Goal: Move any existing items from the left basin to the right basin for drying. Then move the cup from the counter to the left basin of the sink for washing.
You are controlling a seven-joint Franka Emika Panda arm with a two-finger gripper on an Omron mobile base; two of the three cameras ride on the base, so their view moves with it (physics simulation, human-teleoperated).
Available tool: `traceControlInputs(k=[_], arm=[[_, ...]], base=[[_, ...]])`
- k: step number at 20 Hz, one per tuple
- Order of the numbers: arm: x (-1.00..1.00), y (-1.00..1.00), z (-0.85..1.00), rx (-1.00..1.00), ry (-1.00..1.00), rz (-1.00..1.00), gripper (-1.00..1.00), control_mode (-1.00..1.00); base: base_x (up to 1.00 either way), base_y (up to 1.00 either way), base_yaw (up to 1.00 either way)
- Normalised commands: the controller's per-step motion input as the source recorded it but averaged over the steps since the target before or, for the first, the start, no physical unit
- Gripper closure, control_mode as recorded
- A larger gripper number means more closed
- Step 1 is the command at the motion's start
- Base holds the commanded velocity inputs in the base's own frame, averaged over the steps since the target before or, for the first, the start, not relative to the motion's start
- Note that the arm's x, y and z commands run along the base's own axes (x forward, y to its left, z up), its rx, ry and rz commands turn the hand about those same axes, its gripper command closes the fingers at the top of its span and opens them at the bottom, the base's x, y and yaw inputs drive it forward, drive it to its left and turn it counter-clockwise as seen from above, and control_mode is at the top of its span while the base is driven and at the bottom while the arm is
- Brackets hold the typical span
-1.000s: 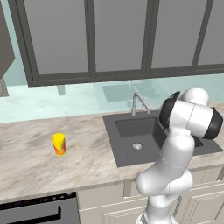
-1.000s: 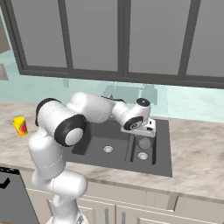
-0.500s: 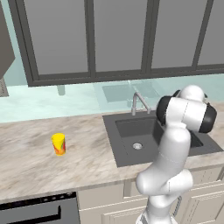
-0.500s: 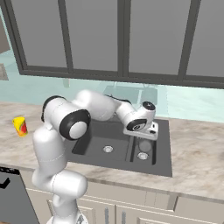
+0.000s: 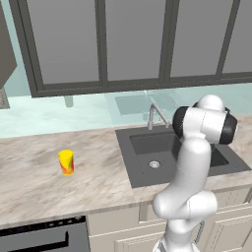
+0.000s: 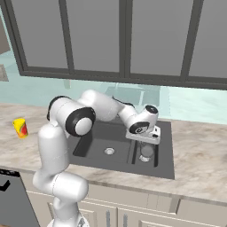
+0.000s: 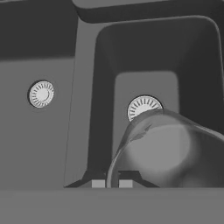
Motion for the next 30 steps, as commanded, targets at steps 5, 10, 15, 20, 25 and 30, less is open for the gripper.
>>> traceControlInputs(k=[5, 10, 15, 20, 25, 30], arm=[[0.05, -0.01, -0.24, 0.00, 0.02, 0.01, 1.00, -1.00], [0.00, 0.00, -0.20, 0.00, 0.00, 0.02, 1.00, -1.00], [0.00, -0.01, -0.18, 0.00, 0.00, 0.02, 1.00, -1.00], [0.00, 0.00, -0.16, 0.01, 0.00, 0.01, 1.00, -1.00], [0.00, 0.00, -0.13, 0.02, 0.00, 0.01, 1.00, -1.00], [0.00, 0.00, -0.11, 0.02, 0.00, 0.01, 1.00, -1.00]], base=[[0.00, 0.00, 0.00], [0.00, 0.00, 0.00], [0.00, 0.00, 0.00], [0.00, 0.00, 0.00], [0.00, 0.00, 0.00], [0.00, 0.00, 0.00]])
